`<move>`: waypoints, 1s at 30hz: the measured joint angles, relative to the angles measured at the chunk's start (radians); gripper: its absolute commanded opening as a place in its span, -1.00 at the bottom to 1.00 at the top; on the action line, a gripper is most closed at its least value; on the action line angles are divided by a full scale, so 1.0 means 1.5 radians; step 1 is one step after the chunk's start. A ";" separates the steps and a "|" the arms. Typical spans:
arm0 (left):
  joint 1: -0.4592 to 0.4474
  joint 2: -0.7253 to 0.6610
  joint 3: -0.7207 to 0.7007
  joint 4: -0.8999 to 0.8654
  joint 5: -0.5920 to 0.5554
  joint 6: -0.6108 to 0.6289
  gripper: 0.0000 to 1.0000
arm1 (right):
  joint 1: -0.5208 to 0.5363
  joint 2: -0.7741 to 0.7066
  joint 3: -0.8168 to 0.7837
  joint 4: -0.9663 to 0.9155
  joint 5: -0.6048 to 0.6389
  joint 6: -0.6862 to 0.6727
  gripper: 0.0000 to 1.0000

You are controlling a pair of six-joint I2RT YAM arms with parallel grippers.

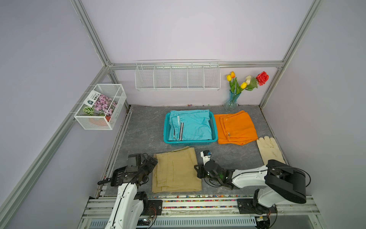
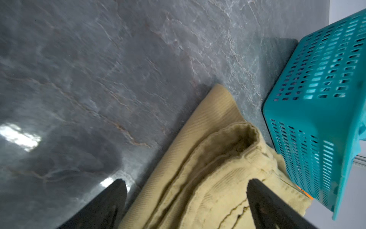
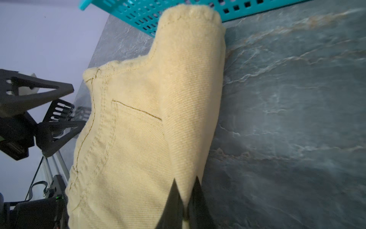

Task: Put the folded long pants in the basket
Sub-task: Move the long pant to the center of the board, then pick up the long pant at the center of the board.

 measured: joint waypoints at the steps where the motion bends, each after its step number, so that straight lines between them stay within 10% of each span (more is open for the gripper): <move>1: 0.000 0.000 -0.007 0.019 -0.001 0.007 0.98 | 0.000 -0.008 -0.002 -0.010 0.005 0.000 -1.00; 15: 0.000 0.152 -0.042 0.241 0.136 0.066 0.83 | 0.000 -0.022 -0.005 -0.038 0.010 -0.005 -1.00; 19: 0.000 0.112 -0.075 0.246 0.151 0.059 0.42 | 0.000 -0.022 -0.005 -0.039 0.010 -0.005 -1.00; 30: -0.003 -0.031 -0.142 0.196 0.176 0.051 0.26 | -0.001 -0.020 -0.003 -0.049 0.010 -0.007 -1.00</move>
